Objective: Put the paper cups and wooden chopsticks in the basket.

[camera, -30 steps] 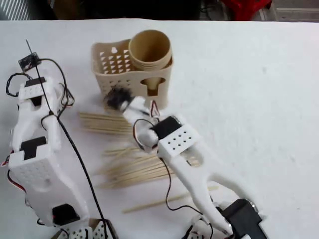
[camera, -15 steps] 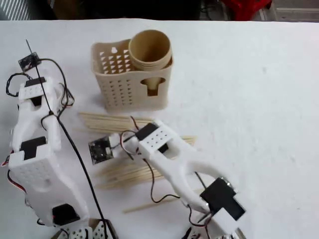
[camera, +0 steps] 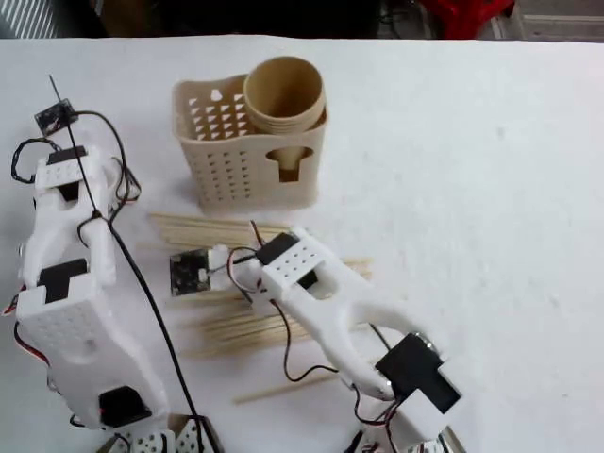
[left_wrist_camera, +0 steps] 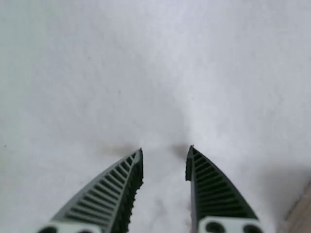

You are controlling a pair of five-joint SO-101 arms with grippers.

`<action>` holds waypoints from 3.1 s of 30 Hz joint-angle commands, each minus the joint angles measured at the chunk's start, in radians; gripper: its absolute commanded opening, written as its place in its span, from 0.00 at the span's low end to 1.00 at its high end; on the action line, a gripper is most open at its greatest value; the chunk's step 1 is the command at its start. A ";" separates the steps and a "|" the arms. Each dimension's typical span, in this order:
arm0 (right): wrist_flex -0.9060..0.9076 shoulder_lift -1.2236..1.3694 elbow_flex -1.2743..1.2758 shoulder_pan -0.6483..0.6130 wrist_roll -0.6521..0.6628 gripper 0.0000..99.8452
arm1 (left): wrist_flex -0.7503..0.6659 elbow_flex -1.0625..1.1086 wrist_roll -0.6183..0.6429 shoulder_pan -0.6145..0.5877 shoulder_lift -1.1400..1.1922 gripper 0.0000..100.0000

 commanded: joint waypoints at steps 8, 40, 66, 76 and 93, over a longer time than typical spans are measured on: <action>0.128 -0.127 -0.192 0.116 -0.267 0.02 | -0.015 -0.015 -0.014 0.021 -0.002 0.16; -0.495 0.012 -0.888 0.124 -0.804 0.02 | -0.029 -0.014 -0.014 0.021 -0.001 0.16; -0.156 -0.427 -0.440 0.205 -0.922 0.24 | -0.029 -0.014 -0.014 0.021 -0.001 0.16; 0.437 -0.562 -0.371 0.122 -0.571 0.24 | -0.029 -0.014 -0.014 0.021 -0.001 0.16; 0.348 -0.572 0.341 -0.079 -0.115 0.20 | -0.029 -0.014 -0.014 0.021 -0.001 0.16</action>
